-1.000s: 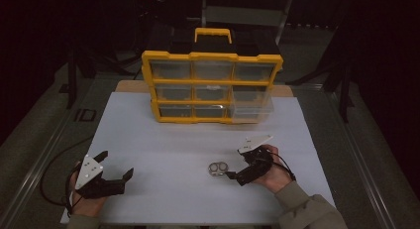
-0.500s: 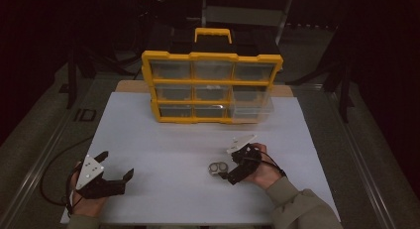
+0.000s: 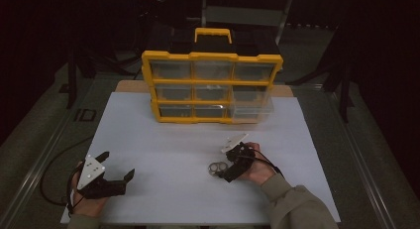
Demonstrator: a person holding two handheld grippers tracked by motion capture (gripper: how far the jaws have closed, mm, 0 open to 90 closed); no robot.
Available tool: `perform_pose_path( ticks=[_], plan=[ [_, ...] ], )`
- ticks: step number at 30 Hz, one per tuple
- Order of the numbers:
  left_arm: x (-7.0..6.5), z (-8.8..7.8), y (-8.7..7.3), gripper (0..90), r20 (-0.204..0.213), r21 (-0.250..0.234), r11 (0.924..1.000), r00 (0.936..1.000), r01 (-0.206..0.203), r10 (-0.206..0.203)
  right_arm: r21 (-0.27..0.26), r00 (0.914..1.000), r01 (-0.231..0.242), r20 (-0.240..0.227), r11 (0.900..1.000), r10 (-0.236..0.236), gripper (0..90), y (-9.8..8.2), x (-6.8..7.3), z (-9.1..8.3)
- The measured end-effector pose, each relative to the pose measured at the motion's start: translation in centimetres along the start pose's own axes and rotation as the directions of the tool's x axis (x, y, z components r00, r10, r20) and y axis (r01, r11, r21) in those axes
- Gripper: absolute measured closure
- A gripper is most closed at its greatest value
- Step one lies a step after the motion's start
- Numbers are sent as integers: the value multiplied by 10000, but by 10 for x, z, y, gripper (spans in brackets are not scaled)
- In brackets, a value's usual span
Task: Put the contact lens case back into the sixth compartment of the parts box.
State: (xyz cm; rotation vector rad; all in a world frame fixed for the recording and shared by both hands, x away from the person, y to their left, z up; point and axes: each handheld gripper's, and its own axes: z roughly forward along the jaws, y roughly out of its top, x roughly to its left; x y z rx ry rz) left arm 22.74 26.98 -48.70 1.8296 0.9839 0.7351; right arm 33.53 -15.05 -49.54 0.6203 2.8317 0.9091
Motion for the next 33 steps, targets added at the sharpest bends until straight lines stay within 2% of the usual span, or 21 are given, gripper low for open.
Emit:
perform_pose_path(
  ticks=[3, 10, 14, 20, 23, 27, 33],
  plan=[
    [0, 1, 0, 0, 17, 24, 10000, 10000, 22, -22, 100, 9998, 139, -162, 9999, -137, 145, 1, 1, 4],
    [-2, 2, -1, 0, 46, 87, 9999, 10000, -68, 68, 180, 9973, 583, -462, 9981, -574, 326, 4, 5, 14],
    [-2, 2, -1, 0, 34, 104, 9999, 9999, -100, 100, 372, 9953, 785, -597, 9962, -762, 373, 4, 7, 19],
    [-2, 2, -1, 0, 32, 146, 9998, 9999, -123, 122, 860, 9949, 931, -456, 9919, -895, 421, 2, 12, 16],
    [-3, 3, -1, 0, 38, 153, 9998, 9999, -149, 148, 1154, 9952, 955, -327, 9887, -923, 486, 4, 17, 14],
    [-3, 2, -1, 0, 24, 155, 9998, 9999, -151, 150, 1310, 9935, 1137, -119, 9848, -1132, 491, 6, 21, 14],
    [-2, 2, -1, 0, 13, 159, 9998, 9999, -128, 128, 1380, 9957, 929, -172, 9861, -914, 491, 5, 22, 10]
  ],
)
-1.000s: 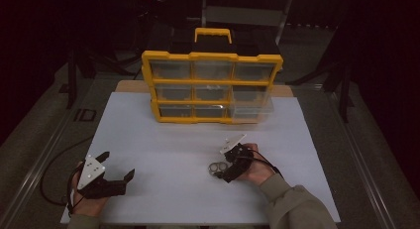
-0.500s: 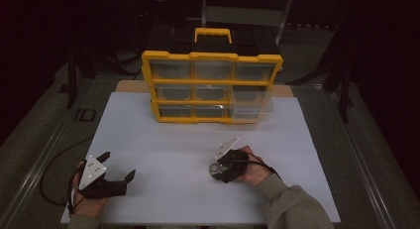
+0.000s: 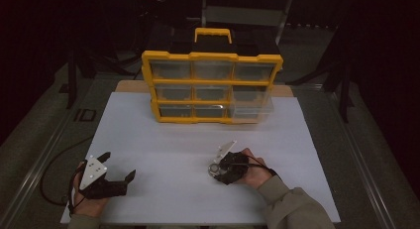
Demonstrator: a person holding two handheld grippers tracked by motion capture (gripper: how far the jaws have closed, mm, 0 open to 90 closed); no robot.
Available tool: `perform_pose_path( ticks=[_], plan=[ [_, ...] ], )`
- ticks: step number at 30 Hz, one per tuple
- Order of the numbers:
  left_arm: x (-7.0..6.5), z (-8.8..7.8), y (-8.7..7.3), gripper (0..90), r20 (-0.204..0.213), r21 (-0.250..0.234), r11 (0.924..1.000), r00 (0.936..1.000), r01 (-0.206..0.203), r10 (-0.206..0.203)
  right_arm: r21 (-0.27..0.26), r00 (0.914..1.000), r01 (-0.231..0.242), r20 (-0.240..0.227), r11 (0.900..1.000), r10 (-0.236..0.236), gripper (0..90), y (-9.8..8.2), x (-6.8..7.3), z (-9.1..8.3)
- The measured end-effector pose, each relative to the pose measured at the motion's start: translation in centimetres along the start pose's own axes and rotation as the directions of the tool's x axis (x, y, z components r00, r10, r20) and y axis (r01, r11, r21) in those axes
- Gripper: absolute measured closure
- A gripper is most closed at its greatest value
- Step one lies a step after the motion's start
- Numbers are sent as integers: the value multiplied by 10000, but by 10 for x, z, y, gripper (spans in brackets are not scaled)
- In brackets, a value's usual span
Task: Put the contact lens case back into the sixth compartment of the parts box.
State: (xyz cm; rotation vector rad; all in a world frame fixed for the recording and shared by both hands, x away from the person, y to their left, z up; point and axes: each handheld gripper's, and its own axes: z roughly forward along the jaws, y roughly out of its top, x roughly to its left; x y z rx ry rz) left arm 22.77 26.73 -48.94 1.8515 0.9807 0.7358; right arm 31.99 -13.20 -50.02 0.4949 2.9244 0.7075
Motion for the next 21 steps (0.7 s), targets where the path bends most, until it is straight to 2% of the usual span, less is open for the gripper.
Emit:
perform_pose_path(
  ticks=[21],
  plan=[
    [0, 0, 0, 0, -12, 10, 10000, 10000, 16, -16, -297, 9960, -893, -50, 9956, 892, 491, 2, -4, -31]
  ],
)
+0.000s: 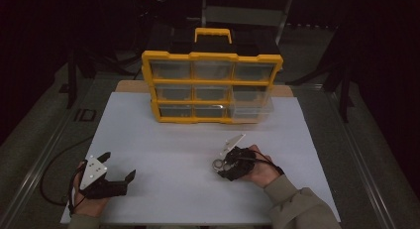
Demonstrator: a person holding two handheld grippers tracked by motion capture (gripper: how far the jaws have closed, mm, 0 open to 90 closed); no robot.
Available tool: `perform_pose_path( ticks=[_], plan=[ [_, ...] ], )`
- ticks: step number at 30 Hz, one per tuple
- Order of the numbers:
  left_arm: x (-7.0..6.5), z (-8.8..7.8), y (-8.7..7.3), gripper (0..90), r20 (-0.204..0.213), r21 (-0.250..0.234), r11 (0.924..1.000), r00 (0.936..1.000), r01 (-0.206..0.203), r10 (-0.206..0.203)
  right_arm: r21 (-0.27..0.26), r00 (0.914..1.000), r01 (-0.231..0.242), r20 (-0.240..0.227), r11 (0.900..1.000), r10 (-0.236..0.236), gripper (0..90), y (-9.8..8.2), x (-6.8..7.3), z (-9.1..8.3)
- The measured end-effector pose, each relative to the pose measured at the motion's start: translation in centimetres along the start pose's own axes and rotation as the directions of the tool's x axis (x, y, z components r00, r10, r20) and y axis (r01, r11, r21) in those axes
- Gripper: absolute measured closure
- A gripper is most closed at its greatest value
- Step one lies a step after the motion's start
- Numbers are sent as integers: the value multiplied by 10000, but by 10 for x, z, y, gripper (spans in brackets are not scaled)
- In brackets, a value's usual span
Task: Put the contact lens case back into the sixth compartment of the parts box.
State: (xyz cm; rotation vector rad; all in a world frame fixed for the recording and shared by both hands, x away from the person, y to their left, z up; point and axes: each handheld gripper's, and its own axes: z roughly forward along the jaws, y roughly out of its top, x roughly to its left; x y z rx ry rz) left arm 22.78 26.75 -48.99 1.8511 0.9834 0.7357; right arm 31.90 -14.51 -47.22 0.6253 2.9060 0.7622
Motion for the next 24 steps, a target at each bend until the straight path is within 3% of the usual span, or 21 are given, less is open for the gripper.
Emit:
perform_pose_path(
  ticks=[24],
  plan=[
    [0, 0, -1, 0, 38, -60, 9999, 10000, 91, -91, -193, 9983, -589, 33, 9981, 590, 491, 7, -9, -26]
  ],
)
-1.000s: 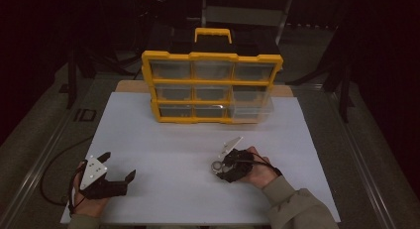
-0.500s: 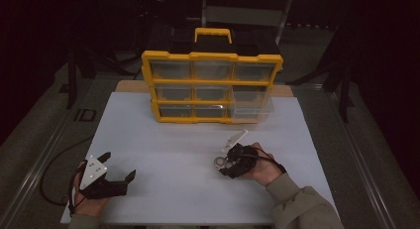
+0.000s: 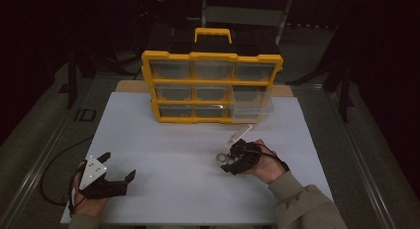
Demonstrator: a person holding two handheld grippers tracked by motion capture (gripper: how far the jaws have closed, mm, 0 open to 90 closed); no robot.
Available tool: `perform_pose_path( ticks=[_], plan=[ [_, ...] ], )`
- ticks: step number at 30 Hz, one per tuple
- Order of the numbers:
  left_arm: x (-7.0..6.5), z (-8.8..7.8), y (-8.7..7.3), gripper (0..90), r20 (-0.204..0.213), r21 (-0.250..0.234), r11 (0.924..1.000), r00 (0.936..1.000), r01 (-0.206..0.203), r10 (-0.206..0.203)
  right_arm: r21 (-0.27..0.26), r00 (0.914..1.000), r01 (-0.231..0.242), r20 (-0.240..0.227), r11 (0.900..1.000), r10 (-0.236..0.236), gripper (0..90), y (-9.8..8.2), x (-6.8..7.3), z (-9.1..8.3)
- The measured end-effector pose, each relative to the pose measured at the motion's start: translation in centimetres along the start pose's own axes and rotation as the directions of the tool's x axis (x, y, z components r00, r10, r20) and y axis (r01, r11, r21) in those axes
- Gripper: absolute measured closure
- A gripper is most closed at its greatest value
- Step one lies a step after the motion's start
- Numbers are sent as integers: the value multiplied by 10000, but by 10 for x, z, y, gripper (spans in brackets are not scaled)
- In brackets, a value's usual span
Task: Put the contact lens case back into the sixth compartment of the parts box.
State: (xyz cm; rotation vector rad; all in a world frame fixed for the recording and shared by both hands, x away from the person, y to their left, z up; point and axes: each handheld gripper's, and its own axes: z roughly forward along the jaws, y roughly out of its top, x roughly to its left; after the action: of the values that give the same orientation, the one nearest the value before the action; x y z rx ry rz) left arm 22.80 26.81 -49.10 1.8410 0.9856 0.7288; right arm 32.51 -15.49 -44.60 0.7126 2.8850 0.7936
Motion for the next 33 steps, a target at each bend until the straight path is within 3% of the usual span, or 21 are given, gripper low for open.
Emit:
perform_pose_path(
  ticks=[13, 33],
  plan=[
    [-1, 0, 0, 0, 8, 6, 10000, 10000, -33, 33, -104, 9993, -283, 230, 9995, 286, 491, 6, -7, -16],
    [-1, 1, 0, 0, 27, 14, 10000, 10000, -30, 30, -450, 9987, -335, 380, 9984, 352, 491, 22, -15, -39]
  ],
)
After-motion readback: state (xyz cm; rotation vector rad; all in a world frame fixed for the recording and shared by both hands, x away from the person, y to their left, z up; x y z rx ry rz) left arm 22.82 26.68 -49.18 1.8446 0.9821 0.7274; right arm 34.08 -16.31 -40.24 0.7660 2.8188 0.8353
